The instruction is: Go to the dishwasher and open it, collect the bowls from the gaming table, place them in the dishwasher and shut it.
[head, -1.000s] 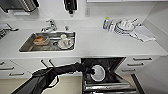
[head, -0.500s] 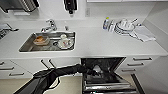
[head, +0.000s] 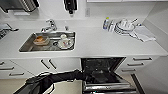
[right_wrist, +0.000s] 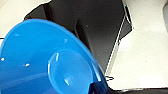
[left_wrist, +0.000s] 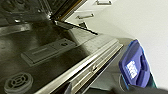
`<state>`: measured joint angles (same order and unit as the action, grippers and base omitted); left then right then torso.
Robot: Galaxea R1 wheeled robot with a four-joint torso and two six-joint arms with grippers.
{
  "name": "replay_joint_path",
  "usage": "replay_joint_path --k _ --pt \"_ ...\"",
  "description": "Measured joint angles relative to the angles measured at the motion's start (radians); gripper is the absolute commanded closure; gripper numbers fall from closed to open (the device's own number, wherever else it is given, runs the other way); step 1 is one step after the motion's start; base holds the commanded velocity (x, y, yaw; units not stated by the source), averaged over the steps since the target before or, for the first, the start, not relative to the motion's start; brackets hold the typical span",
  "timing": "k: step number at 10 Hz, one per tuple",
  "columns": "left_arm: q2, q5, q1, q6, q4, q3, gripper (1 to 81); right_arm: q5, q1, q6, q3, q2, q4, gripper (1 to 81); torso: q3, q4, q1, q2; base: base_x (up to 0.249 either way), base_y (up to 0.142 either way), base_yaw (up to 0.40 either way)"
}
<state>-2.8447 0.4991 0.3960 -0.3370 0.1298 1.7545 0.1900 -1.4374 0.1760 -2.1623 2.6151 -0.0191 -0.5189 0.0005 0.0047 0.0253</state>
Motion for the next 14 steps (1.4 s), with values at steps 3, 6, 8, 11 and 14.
replay_joint_path --k 3,6,8,11,14 --pt "0.151 0.01 0.087 0.0 0.061 -0.2 1.0 -0.001 0.039 0.0 0.233 -0.127 0.0 81.1 0.0 0.0 0.0 0.0 0.0 0.0 0.0" --pt "0.331 0.028 0.31 0.0 0.156 -0.262 1.0 -0.014 0.127 0.0 0.507 -0.319 0.004 81.1 0.0 0.0 0.0 0.0 0.0 0.0 0.0" --pt "0.363 -0.014 0.423 0.0 0.212 -0.299 1.0 -0.035 0.228 0.0 0.611 -0.409 0.022 81.1 0.0 0.0 0.0 0.0 0.0 0.0 0.0" --pt "0.424 -0.092 0.614 0.0 0.306 -0.273 1.0 -0.074 0.376 0.0 0.69 -0.421 0.084 81.1 0.0 0.0 0.0 0.0 0.0 0.0 0.0" --pt "0.425 -0.19 0.76 0.001 0.399 -0.182 1.0 -0.131 0.513 0.006 0.715 -0.428 0.155 81.1 0.0 0.0 0.0 0.0 0.0 0.0 0.0"
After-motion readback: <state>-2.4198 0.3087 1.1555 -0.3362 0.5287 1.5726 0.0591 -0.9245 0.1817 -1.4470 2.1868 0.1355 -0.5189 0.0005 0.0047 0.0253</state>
